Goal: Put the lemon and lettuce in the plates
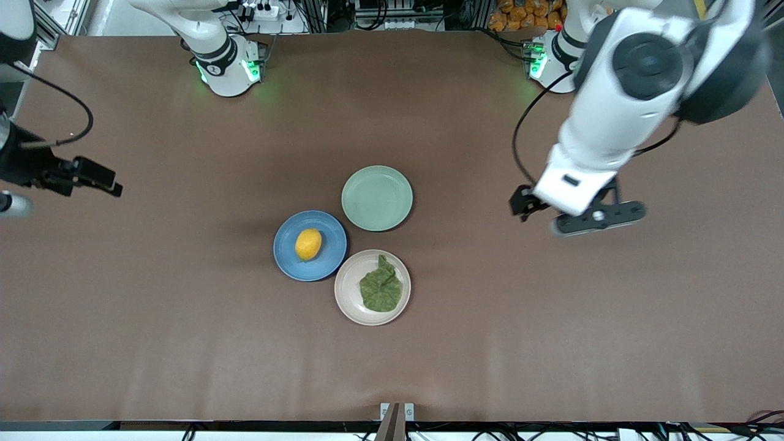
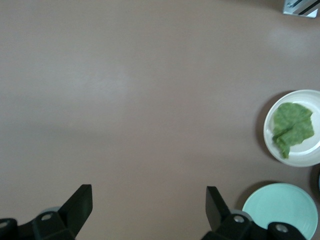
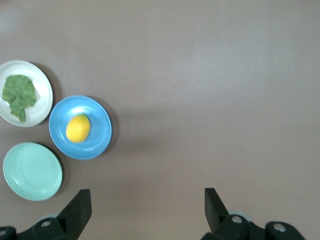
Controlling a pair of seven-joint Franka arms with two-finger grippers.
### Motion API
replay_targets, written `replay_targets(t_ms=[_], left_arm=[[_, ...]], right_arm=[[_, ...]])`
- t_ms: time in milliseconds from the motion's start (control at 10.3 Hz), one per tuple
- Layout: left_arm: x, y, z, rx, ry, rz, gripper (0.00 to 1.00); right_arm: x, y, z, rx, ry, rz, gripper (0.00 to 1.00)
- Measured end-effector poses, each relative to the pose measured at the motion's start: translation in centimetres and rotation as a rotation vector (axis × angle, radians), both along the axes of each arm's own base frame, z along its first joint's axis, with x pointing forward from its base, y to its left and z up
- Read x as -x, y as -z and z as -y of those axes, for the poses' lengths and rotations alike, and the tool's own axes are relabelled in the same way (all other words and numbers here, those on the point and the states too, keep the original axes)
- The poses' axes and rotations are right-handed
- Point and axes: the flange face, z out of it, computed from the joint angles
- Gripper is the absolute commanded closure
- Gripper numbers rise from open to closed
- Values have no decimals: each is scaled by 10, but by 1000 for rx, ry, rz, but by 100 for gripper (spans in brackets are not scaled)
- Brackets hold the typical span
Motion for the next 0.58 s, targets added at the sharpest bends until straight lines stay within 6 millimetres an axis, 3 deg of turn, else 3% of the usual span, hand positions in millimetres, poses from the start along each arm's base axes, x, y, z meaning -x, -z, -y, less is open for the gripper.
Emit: replay_targets(t_ms=[290,581], left_arm=[[13,-39,-64,5,-24,-39,0],[29,-59,-90,9,-58,-27,0]], right_arm=[[8,4,3,25,-1,-26,0],[8,7,-2,29,-12,-31,0]])
